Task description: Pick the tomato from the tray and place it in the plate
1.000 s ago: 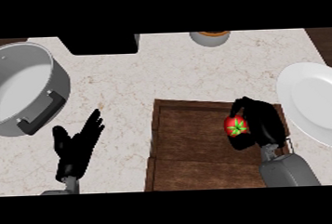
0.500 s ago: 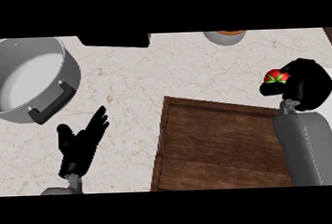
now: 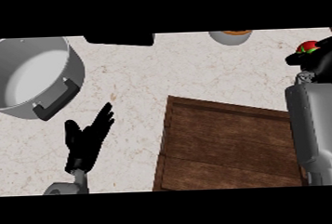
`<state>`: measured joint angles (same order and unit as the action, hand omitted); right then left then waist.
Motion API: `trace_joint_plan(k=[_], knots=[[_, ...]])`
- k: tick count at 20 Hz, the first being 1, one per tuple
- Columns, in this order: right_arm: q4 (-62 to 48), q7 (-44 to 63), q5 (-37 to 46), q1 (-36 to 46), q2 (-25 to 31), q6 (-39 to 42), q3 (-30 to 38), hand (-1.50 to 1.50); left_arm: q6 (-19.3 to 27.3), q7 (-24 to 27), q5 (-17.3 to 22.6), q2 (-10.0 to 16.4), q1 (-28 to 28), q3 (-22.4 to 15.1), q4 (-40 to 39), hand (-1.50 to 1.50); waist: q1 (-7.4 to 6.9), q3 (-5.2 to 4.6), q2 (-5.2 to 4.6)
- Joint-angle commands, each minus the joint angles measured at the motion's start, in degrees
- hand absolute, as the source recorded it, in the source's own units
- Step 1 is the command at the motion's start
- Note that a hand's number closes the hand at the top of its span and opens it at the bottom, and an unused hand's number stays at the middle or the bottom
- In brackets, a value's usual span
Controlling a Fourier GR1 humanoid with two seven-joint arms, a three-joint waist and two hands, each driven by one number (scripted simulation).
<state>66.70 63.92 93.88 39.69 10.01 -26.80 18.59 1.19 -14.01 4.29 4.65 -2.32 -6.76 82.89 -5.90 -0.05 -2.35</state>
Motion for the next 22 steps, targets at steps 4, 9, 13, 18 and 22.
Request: trace_joint_plan(k=[4,9,13,18,22], knots=[[-2.61,12.48,11.01,0.71,-1.78,-17.99,8.29,1.5,0.77,-0.79,0.66,0.22,-1.54,1.72,-0.07,0.0,1.77,0.25,0.37],[-6.51,13.05,19.23,-0.39,-2.3,-22.59,14.86,1.5,0.78,1.04,0.04,-0.21,0.29,1.18,-1.19,0.0,2.07,0.19,0.48],[-5.08,13.7,24.11,-2.63,-2.71,-25.39,20.77,1.5,0.85,2.89,0.29,-0.82,3.02,1.27,-2.06,0.0,2.99,0.14,0.96],[-9.81,9.35,22.56,-4.87,-1.01,-32.23,27.42,1.5,2.58,0.33,-0.33,-1.49,2.14,0.94,-0.09,0.0,4.04,0.23,1.5],[-14.25,6.1,20.9,-4.55,1.68,-37.35,31.95,1.5,0.78,1.06,0.51,0.25,2.26,2.18,-0.73,0.0,4.1,0.2,1.61]])
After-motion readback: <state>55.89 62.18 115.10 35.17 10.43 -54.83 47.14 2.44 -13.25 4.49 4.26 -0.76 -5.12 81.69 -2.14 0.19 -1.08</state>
